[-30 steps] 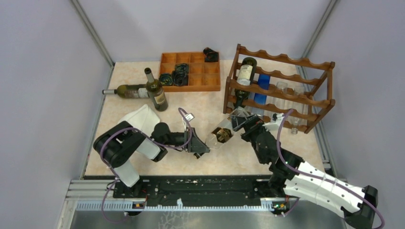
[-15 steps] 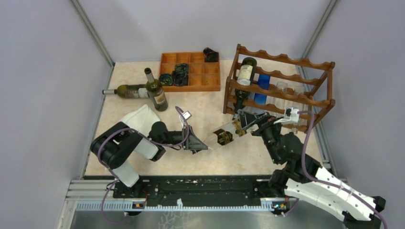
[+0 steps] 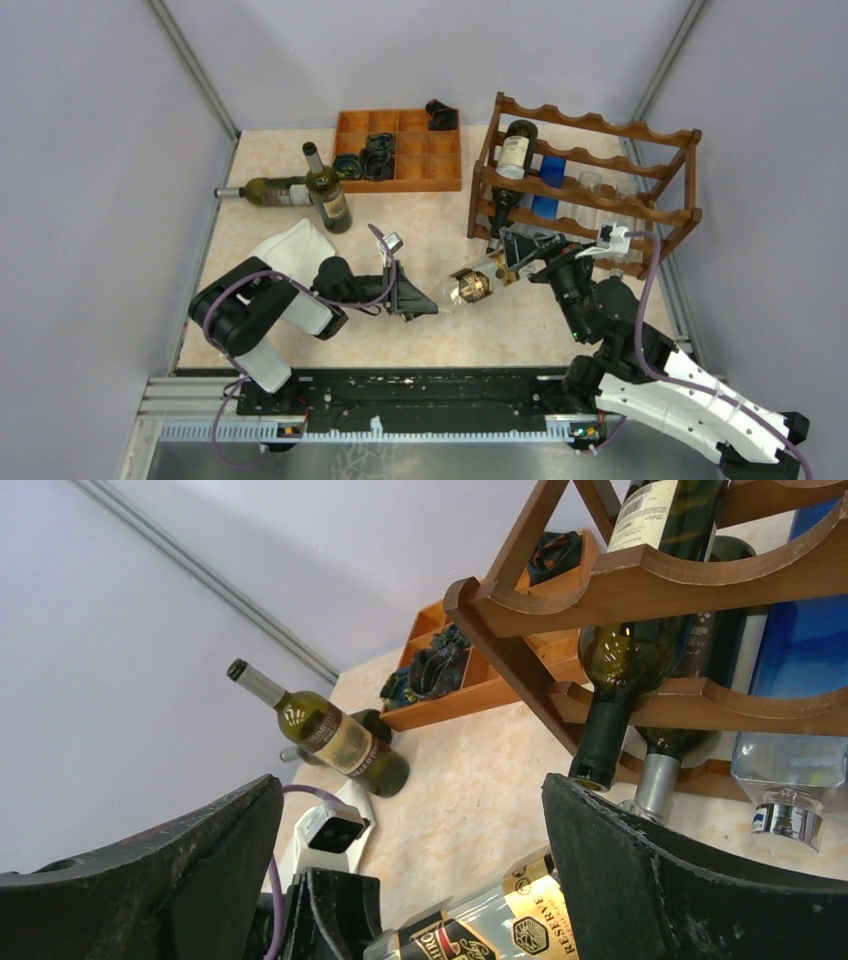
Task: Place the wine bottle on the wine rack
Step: Place the wine bottle in the wine rack.
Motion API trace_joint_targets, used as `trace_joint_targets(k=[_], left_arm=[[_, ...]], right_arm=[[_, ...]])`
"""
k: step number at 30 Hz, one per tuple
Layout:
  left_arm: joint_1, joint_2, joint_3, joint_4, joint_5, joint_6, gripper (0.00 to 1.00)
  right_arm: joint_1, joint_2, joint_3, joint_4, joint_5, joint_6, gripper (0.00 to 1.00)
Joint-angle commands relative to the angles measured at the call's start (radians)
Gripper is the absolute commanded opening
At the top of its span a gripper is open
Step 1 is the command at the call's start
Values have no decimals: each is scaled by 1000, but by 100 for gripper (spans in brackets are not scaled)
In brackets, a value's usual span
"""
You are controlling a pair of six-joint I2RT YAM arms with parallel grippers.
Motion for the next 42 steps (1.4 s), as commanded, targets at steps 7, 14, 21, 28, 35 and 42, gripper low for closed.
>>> trace_joint_targets(k=[7, 14, 21, 28, 35, 42], left_arm=[[-103, -119, 31, 126, -173, -10, 0], [-184, -144, 85, 39, -291, 16, 0], [-249, -115, 147, -29, -436, 39, 0], [-292, -76, 225, -88, -556, 64, 0], [-320, -15, 297, -108, -641, 71, 0], [-343, 48, 399, -128, -682, 76, 0]], right_arm=[[-4, 4, 86, 23, 14, -22, 98], [-3, 5, 146, 18, 82, -59, 98], [-3, 19, 219, 28, 141, -110, 98], [-4, 37, 249, 39, 159, -140, 97], [-4, 51, 265, 56, 157, -176, 97], [-3, 48, 275, 72, 153, -214, 97]])
